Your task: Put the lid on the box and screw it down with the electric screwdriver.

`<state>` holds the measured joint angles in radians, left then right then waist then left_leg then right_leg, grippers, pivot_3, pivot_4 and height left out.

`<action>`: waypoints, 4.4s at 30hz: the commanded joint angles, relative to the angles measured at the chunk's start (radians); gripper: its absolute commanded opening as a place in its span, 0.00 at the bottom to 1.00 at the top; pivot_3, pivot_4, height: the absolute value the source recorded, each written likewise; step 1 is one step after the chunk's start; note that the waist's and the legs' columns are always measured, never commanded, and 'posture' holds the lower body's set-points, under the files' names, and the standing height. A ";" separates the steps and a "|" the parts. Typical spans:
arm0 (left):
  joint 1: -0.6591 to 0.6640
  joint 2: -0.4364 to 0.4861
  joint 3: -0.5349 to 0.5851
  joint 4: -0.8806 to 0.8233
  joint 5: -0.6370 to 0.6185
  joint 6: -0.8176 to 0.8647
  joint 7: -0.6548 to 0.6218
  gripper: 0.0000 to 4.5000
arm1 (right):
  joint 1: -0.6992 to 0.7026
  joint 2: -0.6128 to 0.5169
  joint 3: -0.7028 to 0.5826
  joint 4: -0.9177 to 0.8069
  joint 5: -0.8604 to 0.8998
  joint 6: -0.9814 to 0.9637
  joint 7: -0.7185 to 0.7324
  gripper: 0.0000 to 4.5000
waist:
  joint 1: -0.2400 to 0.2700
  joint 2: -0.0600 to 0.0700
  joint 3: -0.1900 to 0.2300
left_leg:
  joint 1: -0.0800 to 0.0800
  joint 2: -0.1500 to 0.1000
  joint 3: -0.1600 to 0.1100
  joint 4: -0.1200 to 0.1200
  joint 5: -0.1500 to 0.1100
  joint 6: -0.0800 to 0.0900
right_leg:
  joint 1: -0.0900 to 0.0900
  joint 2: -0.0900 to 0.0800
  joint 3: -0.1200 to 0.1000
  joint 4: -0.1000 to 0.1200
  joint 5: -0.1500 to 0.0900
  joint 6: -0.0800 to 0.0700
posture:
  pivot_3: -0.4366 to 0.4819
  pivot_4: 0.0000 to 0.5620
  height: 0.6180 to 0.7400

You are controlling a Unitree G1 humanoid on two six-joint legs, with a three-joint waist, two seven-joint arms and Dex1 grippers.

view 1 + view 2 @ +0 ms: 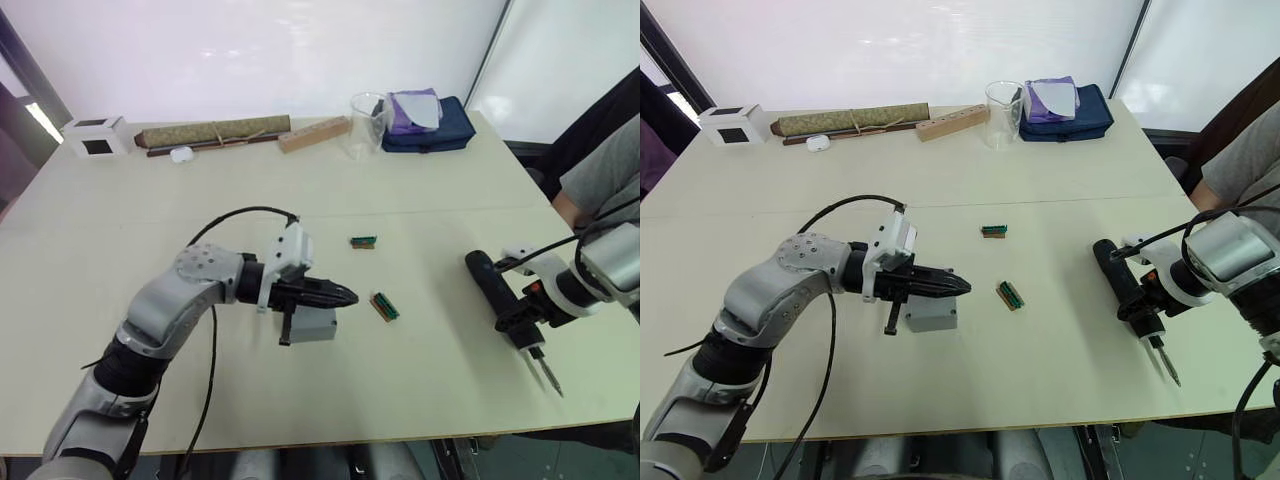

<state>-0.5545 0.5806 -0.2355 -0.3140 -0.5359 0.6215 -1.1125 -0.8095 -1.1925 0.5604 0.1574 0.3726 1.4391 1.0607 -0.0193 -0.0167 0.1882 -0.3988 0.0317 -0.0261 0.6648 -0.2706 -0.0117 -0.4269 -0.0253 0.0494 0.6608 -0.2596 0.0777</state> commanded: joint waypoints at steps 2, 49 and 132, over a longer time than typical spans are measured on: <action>-0.045 0.011 0.099 0.109 -0.025 -0.008 -0.002 0.00 | -0.152 0.162 -0.207 0.199 0.026 0.012 -0.043 0.48 | -0.027 -0.004 0.001 | 0.002 0.001 0.000 0.000 0.000 0.000 | 0.001 0.001 0.000 0.000 0.001 -0.001 | 0.48 0.27 1.00; 0.089 0.102 0.013 0.172 0.172 -0.054 0.011 0.00 | 0.456 0.968 -0.448 -0.673 -0.043 -0.925 -0.577 0.48 | -0.022 0.004 0.004 | -0.004 -0.001 -0.003 -0.003 0.002 -0.004 | -0.005 -0.001 -0.001 0.004 0.002 0.000 | 0.48 0.27 1.00; -0.007 0.069 0.107 0.013 -0.064 0.088 -0.073 0.00 | 0.086 0.114 -0.802 -0.255 0.588 0.175 -0.576 0.48 | 0.006 0.009 0.001 | -0.010 -0.001 -0.002 -0.018 -0.001 0.002 | -0.004 -0.005 -0.005 -0.019 -0.001 -0.004 | 0.48 0.27 1.00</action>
<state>-0.5523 0.6314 -0.1163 -0.2514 -0.5892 0.7175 -1.1608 -0.7040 -1.0109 -0.2539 -0.0827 0.9222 1.6079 0.4563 -0.0133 -0.0081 0.1895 -0.4102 0.0298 -0.0258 0.6472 -0.2718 -0.0094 -0.4344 -0.0305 0.0472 0.6424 -0.2608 0.0737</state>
